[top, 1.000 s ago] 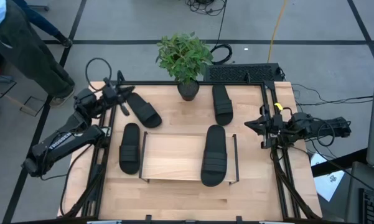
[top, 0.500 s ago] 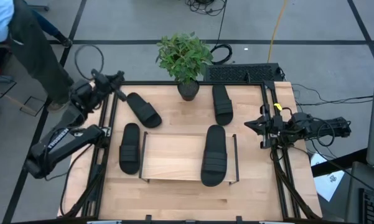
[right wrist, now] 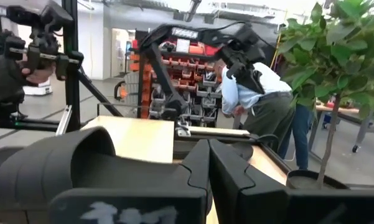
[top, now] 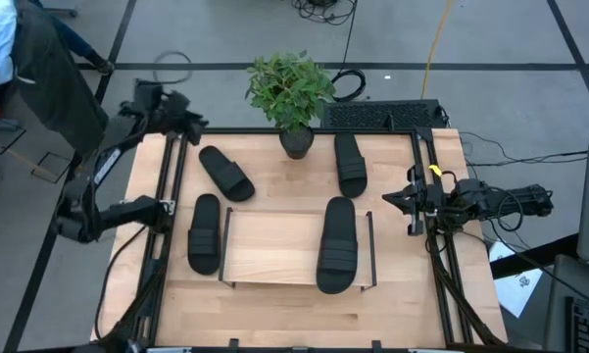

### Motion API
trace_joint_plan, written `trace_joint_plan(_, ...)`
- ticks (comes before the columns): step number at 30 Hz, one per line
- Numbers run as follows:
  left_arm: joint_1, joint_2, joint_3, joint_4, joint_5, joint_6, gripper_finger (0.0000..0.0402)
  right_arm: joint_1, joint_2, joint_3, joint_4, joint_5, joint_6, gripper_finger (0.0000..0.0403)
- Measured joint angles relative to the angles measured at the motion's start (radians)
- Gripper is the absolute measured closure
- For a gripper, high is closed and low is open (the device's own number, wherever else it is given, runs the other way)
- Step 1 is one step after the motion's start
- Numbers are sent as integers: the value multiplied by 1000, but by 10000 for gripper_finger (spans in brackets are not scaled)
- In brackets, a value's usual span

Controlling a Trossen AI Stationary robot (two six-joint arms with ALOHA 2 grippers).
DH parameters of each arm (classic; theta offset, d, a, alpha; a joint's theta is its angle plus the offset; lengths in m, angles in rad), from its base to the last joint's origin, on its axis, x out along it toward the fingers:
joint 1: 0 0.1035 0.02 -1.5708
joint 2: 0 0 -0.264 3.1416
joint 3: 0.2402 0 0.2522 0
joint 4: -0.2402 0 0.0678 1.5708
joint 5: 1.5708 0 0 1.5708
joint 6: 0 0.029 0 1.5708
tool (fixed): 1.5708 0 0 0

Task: Pick and place slides into the shelf
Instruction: Put the black slipper on the shelf

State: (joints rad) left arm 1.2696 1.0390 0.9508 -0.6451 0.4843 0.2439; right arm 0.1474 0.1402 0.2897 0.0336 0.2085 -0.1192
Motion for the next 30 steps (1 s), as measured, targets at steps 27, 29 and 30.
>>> trace_joint_plan(27, -173, 190, -19, -277, 7, 71, 111, 0, 0, -3, 59, -2, -35, 403)
trace_joint_plan(29, -169, 190, -24, -259, -13, 69, 104, 0, 0, -3, 65, -2, -35, 403)
trace_joint_plan(30, -168, 190, -24, -254, -10, 69, 102, 0, 0, -3, 69, -2, -35, 403)
